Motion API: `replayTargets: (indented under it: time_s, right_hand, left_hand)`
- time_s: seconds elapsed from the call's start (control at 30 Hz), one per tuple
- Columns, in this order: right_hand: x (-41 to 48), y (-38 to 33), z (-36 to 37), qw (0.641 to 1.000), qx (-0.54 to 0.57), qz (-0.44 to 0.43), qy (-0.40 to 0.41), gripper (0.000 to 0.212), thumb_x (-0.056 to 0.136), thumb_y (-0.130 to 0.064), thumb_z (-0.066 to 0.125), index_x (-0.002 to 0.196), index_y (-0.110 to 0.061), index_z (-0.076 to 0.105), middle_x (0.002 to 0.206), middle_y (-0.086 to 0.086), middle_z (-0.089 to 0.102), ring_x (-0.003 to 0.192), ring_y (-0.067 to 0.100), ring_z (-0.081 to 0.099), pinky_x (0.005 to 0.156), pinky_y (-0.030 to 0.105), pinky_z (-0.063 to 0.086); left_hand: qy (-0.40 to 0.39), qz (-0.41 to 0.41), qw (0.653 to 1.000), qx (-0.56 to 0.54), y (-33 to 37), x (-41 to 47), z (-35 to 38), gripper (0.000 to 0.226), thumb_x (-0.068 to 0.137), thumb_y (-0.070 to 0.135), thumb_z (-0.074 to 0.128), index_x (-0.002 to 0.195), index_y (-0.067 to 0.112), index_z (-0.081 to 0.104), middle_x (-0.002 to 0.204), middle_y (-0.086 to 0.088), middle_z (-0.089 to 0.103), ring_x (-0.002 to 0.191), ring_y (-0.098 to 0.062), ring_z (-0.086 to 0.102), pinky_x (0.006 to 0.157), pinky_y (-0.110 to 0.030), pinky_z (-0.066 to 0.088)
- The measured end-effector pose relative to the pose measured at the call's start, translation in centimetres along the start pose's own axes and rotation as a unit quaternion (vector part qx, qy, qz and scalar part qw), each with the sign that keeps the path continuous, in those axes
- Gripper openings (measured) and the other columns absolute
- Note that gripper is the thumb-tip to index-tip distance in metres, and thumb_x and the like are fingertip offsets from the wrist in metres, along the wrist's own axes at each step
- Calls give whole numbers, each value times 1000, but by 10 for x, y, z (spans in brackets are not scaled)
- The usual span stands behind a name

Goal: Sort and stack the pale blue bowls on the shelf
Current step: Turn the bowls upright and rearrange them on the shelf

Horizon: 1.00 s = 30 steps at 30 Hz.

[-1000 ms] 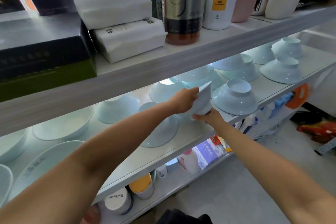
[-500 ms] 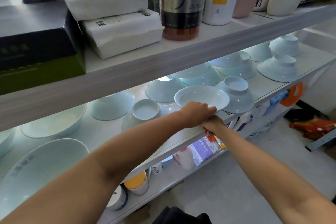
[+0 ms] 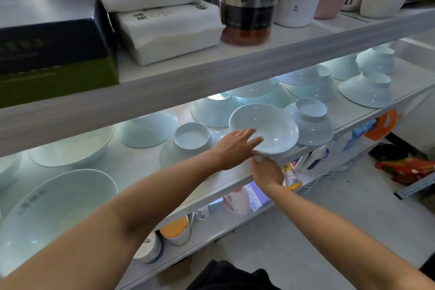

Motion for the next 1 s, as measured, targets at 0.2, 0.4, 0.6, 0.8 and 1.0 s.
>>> replayTargets:
  time_s: [0.2,0.4,0.6,0.8,1.0]
  right_hand:
    - [-19,-82,7,986,-28,-156,43,38,99,-36,34,105,-10,61,108,11,66,99,31,61,80,36,46]
    - [-4,-127,29,974,104,-200,-33,31,101,-26,29,120,-11,48,124,13,49,118,30,44,92,40,38]
    - [20,-137,33,968,116,-196,-106,37,101,-23,26,125,-7,51,130,17,51,120,32,46,97,37,36]
    - [16,-142,37,940,231,-182,-171,38,101,-24,32,124,-7,56,128,14,55,121,29,48,103,38,36]
    - [4,-141,34,878,379,-114,-270,32,101,-37,34,114,-23,59,108,-6,63,99,11,58,84,22,45]
  left_hand:
    - [-3,-213,977,20,-76,-68,-4,54,98,44,25,141,14,39,149,-15,35,136,-31,36,115,-47,20]
    - [-50,-283,958,-16,-105,-124,5,60,92,52,37,134,11,42,146,-8,36,137,-26,34,105,-51,32]
    - [44,-260,955,-139,-100,-129,-22,14,88,13,61,88,0,56,100,-15,57,96,-29,49,80,-41,44]
    - [22,-243,943,-226,-101,-131,-26,17,78,3,70,71,0,55,80,-11,52,76,-21,42,67,-30,36]
    - [39,-288,911,-292,-114,-133,-46,46,77,6,74,57,24,37,74,-5,49,73,-20,44,61,-27,32]
Point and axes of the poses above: each hand's wrist, its own x-axis towards the middle knuckle, its own z-axis out of the palm, y = z × x, the point moved 7 cm from there along x, towards the middle knuckle
